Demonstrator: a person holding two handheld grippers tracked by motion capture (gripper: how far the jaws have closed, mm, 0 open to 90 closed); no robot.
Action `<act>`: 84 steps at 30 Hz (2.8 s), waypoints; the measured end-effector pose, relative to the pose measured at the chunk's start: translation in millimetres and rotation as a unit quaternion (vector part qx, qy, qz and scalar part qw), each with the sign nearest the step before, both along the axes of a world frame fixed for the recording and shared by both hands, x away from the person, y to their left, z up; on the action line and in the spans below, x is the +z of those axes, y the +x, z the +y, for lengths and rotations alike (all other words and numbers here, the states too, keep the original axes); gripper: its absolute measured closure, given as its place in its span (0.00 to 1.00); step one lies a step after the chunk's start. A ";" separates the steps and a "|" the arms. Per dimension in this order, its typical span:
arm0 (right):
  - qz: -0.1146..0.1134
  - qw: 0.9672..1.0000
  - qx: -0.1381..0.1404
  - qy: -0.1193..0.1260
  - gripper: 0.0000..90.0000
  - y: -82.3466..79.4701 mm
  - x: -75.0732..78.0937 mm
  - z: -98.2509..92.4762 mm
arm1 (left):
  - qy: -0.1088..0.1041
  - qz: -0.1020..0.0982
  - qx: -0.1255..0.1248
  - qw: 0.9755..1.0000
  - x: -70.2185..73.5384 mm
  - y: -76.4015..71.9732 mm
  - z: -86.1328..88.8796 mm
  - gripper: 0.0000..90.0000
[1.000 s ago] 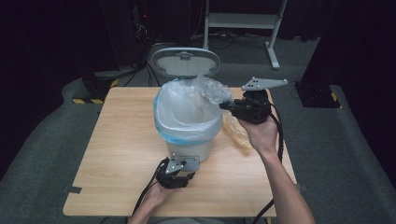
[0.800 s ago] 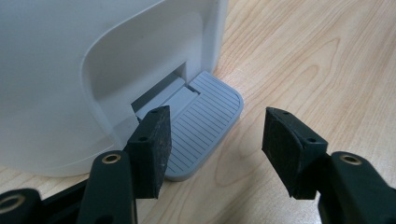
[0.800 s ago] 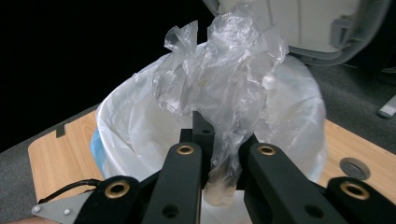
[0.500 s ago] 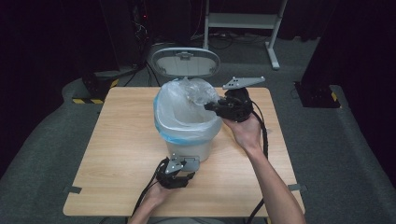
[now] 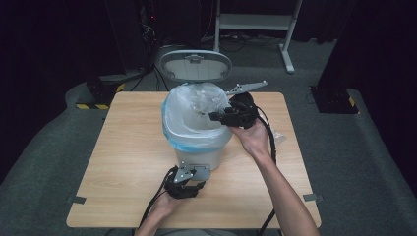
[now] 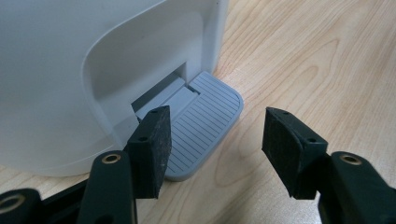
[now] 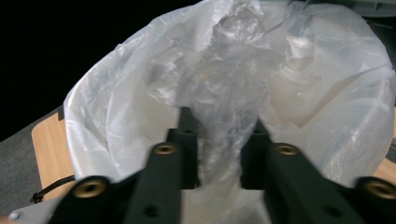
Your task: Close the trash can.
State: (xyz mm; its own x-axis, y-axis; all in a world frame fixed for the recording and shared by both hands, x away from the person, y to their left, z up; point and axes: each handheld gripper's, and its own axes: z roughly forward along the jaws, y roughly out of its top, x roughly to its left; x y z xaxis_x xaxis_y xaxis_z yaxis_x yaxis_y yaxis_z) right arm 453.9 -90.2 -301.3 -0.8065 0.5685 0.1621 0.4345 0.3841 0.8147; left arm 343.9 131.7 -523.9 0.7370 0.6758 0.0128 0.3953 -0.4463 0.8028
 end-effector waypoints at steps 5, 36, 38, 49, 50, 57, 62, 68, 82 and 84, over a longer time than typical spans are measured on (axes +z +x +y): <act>0.000 1.000 -0.003 -0.002 0.60 -1.3 -2.6 -0.5 | 0.000 0.000 0.000 1.000 0.0 0.1 0.1 0.47; -0.036 0.999 -0.014 0.028 0.76 -14.3 5.1 -18.0 | -0.003 0.003 0.000 1.000 0.0 0.4 0.5 0.47; -0.038 0.999 -0.019 0.032 0.74 -15.2 5.7 -21.8 | -0.003 0.002 0.000 1.000 0.0 0.4 0.5 0.47; -0.046 0.997 -0.036 0.053 0.57 -23.4 3.7 -42.2 | -0.002 0.002 -0.001 1.000 0.1 0.4 0.6 0.47; -0.051 0.997 -0.039 0.051 0.56 -25.4 3.5 -43.4 | -0.002 0.002 0.000 1.000 0.1 0.3 0.5 0.47; -0.061 0.996 -0.047 0.052 0.48 -33.0 0.9 -49.3 | -0.005 0.005 -0.003 1.000 -0.2 0.5 0.5 0.47; -0.076 0.993 -0.070 0.057 0.41 -38.9 -1.7 -54.9 | -0.004 0.005 -0.003 1.000 -0.1 0.5 0.6 0.47; -0.079 0.992 -0.071 0.063 0.36 -42.1 -4.2 -63.4 | -0.004 0.005 -0.003 1.000 -0.1 0.5 0.6 0.47; -0.092 0.989 -0.093 0.065 0.31 -49.7 -16.9 -79.3 | -0.002 0.002 -0.001 1.000 0.0 0.3 0.7 0.47; -0.092 0.989 -0.097 0.067 0.31 -50.4 -19.4 -82.0 | -0.001 0.001 -0.001 1.000 0.0 0.2 0.6 0.47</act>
State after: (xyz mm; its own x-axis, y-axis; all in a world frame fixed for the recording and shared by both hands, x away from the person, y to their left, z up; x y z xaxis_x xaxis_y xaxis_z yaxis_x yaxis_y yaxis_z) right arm 403.6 -172.2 -320.7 -0.7072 0.6988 0.1077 0.3295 0.1910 0.9246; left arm 344.1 132.2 -523.9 0.7380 0.6748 0.0101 0.3962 -0.4453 0.8029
